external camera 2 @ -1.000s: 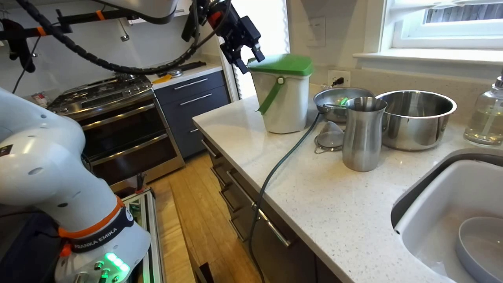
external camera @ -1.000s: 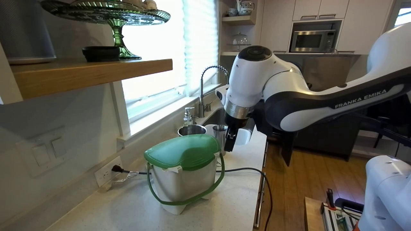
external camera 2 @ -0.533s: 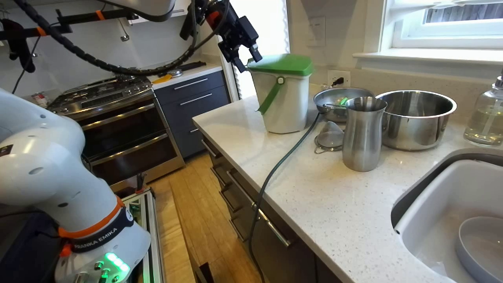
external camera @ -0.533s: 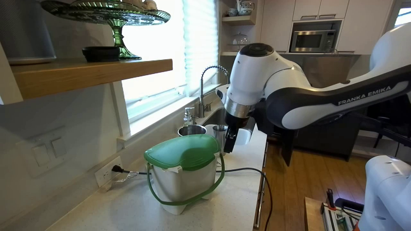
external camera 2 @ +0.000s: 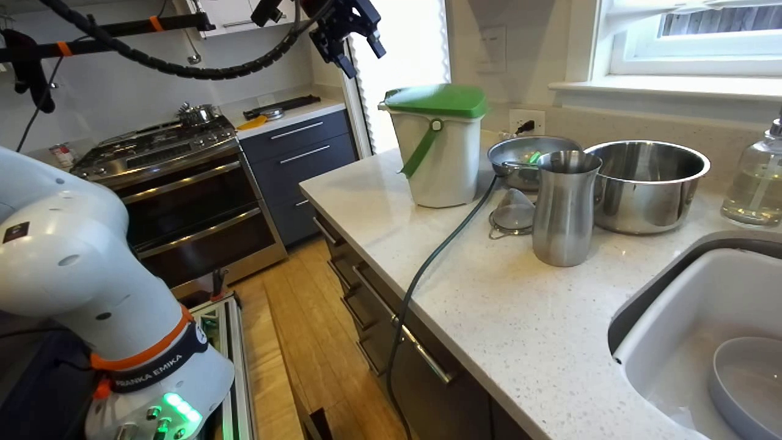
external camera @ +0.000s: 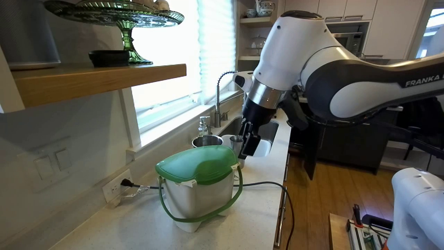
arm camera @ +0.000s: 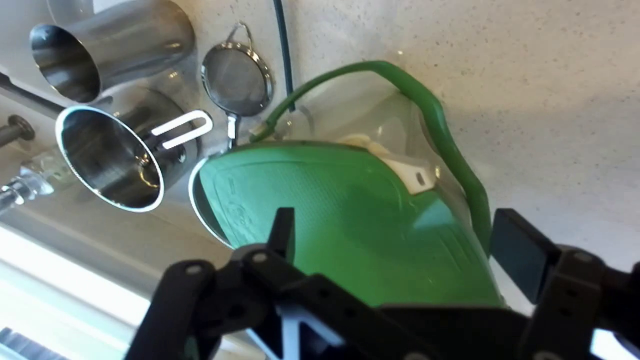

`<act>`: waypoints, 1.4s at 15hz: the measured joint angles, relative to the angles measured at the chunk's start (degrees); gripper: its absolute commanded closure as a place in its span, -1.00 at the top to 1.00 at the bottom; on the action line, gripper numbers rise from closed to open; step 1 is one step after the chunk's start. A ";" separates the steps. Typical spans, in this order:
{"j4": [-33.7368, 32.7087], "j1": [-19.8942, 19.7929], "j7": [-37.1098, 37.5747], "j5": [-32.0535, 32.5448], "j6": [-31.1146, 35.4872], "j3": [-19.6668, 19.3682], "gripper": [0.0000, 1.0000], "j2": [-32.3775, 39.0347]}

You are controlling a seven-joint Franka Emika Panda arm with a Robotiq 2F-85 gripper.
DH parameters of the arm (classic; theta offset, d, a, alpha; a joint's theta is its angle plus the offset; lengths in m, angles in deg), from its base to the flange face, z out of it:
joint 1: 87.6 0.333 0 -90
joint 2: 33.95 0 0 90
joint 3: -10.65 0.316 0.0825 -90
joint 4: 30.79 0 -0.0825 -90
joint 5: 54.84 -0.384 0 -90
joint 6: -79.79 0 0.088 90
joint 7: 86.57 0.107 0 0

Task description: Move the bin to the right

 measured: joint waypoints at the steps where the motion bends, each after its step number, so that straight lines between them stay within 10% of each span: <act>1: -0.22 0.69 0.00 -0.71 1.17 0.21 1.00 0.23; 9: -2.59 -0.35 15.01 0.53 15.25 5.90 1.00 8.87; 21: -12.21 -2.05 31.47 15.57 15.63 8.78 1.00 22.98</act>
